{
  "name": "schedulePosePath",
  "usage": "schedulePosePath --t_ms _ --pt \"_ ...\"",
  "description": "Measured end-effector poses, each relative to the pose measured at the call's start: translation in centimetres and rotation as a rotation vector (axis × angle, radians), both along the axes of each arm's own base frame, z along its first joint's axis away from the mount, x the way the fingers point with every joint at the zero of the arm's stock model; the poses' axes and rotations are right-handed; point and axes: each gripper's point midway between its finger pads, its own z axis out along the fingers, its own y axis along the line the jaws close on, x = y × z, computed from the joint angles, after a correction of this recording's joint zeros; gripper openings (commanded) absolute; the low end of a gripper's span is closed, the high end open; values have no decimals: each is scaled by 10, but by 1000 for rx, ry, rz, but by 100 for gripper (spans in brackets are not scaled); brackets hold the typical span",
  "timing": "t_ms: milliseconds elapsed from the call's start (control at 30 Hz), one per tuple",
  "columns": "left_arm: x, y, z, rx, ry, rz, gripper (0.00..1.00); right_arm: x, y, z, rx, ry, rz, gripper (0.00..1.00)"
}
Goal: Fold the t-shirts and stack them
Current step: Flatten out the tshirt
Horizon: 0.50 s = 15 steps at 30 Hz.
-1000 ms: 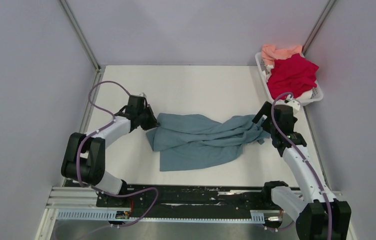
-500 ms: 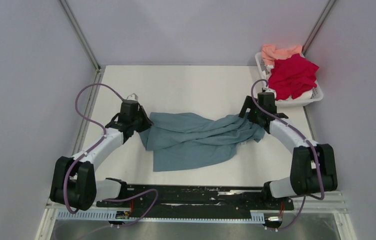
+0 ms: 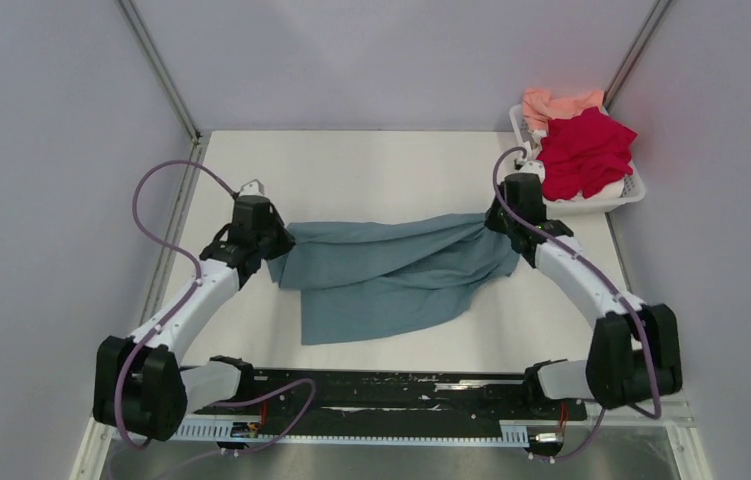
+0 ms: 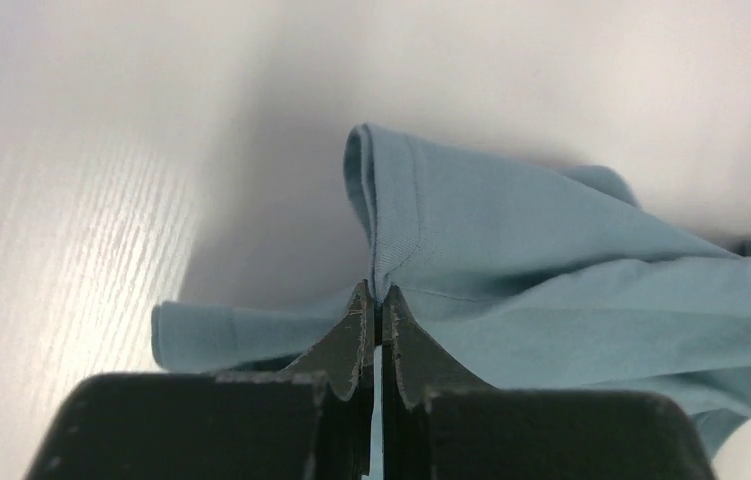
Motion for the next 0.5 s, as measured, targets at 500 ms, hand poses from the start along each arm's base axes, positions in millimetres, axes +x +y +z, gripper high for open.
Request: schedulePosePath --t_ms 500 --pt "-104 30 301 -174 -845 2 0 -154 25 361 284 -926 340 0"
